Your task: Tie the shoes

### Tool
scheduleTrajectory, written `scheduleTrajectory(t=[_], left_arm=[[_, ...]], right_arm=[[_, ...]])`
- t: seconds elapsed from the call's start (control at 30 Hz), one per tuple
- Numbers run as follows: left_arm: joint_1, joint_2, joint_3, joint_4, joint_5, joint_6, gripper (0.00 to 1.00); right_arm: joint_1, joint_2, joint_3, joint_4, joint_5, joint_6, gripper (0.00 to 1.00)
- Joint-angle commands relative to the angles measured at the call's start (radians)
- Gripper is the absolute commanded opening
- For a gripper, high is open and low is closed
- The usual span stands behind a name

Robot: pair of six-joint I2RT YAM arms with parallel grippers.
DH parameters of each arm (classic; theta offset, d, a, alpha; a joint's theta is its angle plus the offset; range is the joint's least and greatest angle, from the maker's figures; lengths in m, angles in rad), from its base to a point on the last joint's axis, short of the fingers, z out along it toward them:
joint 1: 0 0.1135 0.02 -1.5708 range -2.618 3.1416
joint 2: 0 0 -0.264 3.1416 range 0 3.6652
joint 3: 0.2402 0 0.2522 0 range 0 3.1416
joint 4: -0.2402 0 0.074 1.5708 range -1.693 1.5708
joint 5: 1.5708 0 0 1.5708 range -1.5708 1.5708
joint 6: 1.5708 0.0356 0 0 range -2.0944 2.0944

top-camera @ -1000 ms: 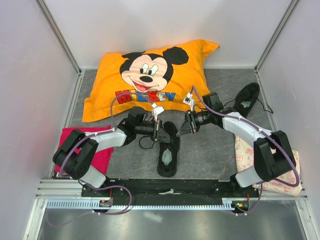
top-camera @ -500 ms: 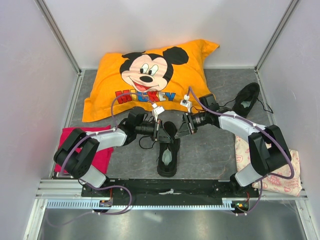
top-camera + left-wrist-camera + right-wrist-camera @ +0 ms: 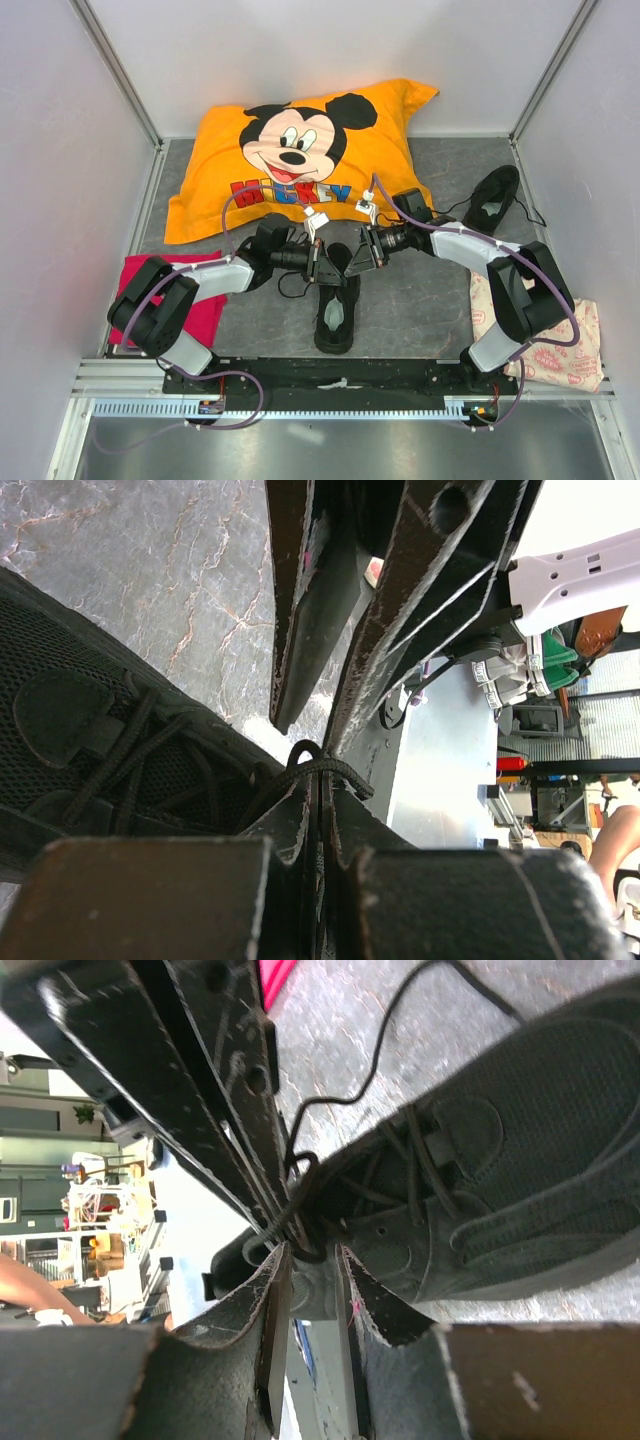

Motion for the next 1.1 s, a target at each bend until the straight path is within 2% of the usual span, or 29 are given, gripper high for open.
scheduleTrajectory(t=[0.0, 0.3, 0.5, 0.8, 1.0, 1.07], left_arm=[[0.004, 0.010, 0.011, 0.034, 0.029, -0.006, 0.02], [0.004, 0.018, 0.015, 0.045, 0.031, -0.014, 0.02], [0.004, 0.020, 0.017, 0.049, 0.034, -0.016, 0.02], [0.004, 0.019, 0.014, 0.058, 0.034, -0.019, 0.02], [0.004, 0.027, 0.018, 0.068, 0.035, -0.022, 0.02], [0.004, 0.026, 0.018, 0.068, 0.038, -0.022, 0.02]], right_arm=[[0.003, -0.001, -0.014, 0.112, -0.065, 0.052, 0.31], [0.006, 0.010, -0.031, 0.122, -0.078, 0.059, 0.30], [0.004, 0.011, -0.045, 0.115, -0.062, 0.055, 0.32], [0.009, 0.015, -0.045, 0.116, -0.081, 0.055, 0.28], [0.021, 0.019, -0.054, 0.125, -0.080, 0.062, 0.15], [0.021, 0.016, -0.050, 0.127, -0.077, 0.062, 0.04]])
